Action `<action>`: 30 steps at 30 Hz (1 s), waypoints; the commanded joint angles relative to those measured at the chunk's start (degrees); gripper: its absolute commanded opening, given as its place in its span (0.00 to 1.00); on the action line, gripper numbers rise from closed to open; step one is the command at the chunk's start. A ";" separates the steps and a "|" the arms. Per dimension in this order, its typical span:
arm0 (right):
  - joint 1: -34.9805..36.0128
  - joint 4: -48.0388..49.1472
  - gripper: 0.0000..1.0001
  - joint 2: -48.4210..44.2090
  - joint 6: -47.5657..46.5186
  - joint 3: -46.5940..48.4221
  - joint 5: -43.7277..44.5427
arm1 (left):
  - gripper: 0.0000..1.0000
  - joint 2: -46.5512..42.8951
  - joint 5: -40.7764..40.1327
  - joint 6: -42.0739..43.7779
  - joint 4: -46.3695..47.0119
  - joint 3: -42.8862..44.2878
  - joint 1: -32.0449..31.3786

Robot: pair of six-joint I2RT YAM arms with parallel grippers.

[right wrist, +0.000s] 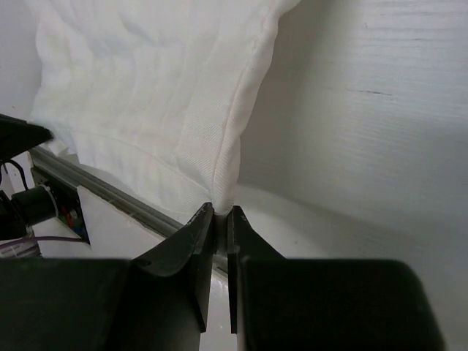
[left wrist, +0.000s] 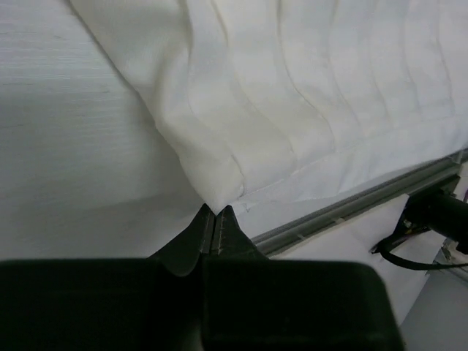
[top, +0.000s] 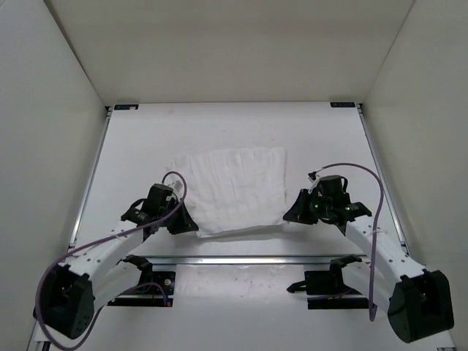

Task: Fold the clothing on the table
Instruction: Flatten the skirt out, then fold the skirt

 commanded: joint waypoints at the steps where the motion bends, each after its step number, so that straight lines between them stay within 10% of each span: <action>1: 1.85 -3.76 0.00 -5.98 2.29 -0.01 4.32 | 0.00 -8.08 -2.22 -0.15 -3.74 0.38 -1.49; 19: -3.68 -32.59 0.00 -28.68 -0.70 8.94 -2.71 | 0.00 -23.75 2.60 -5.34 -17.47 10.73 -2.29; 30: -11.84 -9.17 0.00 -6.21 1.58 12.47 -8.05 | 0.00 -0.22 12.10 -8.41 10.37 14.36 10.62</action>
